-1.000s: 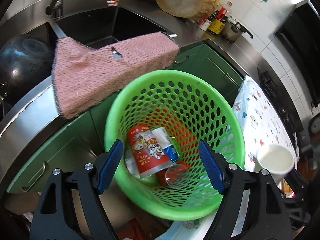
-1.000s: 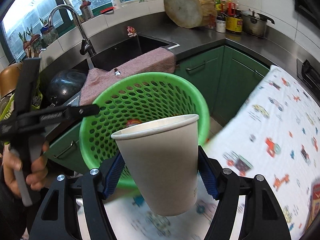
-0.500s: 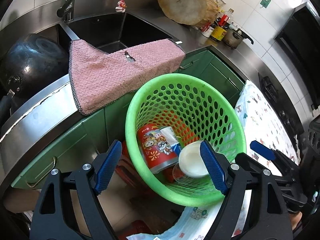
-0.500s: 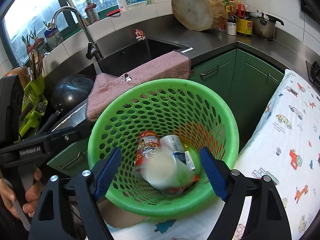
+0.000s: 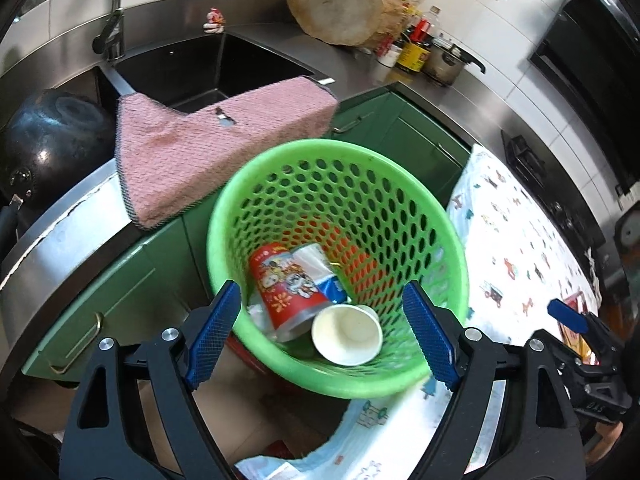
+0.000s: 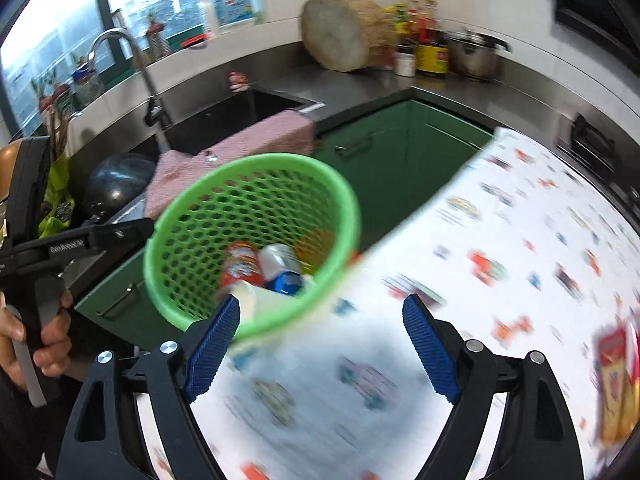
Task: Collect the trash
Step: 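Drop the white paper cup into the green basket with the right tool, then move both tools back over the table toward the drink bottle and red can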
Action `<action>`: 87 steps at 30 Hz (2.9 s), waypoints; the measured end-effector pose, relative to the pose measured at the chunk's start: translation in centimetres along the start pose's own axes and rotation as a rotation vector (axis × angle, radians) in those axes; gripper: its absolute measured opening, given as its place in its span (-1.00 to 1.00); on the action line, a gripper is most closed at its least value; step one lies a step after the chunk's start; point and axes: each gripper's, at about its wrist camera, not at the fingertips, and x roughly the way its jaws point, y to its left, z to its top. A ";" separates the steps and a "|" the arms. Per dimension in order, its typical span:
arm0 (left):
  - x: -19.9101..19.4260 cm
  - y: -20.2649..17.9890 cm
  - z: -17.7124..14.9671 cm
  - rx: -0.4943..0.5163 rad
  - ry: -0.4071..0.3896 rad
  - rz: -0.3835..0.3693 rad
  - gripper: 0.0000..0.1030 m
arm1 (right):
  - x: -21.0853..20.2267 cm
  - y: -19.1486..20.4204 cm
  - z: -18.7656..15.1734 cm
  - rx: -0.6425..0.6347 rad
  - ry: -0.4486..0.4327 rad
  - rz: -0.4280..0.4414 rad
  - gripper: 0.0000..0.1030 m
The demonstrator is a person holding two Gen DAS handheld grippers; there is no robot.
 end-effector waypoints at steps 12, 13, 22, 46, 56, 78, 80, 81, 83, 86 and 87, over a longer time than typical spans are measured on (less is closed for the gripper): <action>-0.1 -5.5 -1.4 0.111 0.025 -0.010 0.60 | -8.5 -11.8 -5.7 0.183 -0.058 -0.191 0.62; -0.2 -5.9 -1.5 0.113 0.026 -0.012 0.60 | -9.1 -12.6 -6.0 0.195 -0.063 -0.199 0.63; -1.6 -9.9 -2.5 0.136 0.007 0.005 0.66 | -13.1 -20.1 -8.7 0.270 -0.084 -0.289 0.70; -1.7 -11.0 -1.8 0.099 -0.004 0.046 0.71 | -8.5 -28.1 -10.1 0.249 0.042 -0.339 0.71; -0.5 -10.9 -2.4 0.106 0.024 0.046 0.71 | -6.5 -28.1 -9.9 0.230 0.073 -0.298 0.69; 2.2 -14.6 -3.9 0.177 0.087 -0.002 0.71 | -5.6 -23.4 -11.1 0.332 0.093 -0.139 0.47; 2.2 -15.1 -4.0 0.183 0.087 -0.005 0.71 | -5.8 -23.0 -11.4 0.335 0.095 -0.125 0.47; 2.2 -15.4 -4.1 0.184 0.088 -0.010 0.71 | -5.9 -22.7 -11.5 0.335 0.096 -0.117 0.47; 2.2 -15.9 -4.3 0.188 0.096 -0.020 0.71 | -6.1 -22.3 -11.6 0.329 0.096 -0.114 0.47; 2.3 -17.1 -4.9 0.208 0.111 -0.032 0.71 | -6.7 -21.9 -11.8 0.319 0.083 -0.115 0.47; 2.2 -17.4 -5.1 0.208 0.114 -0.039 0.71 | -7.0 -21.8 -11.9 0.317 0.078 -0.117 0.48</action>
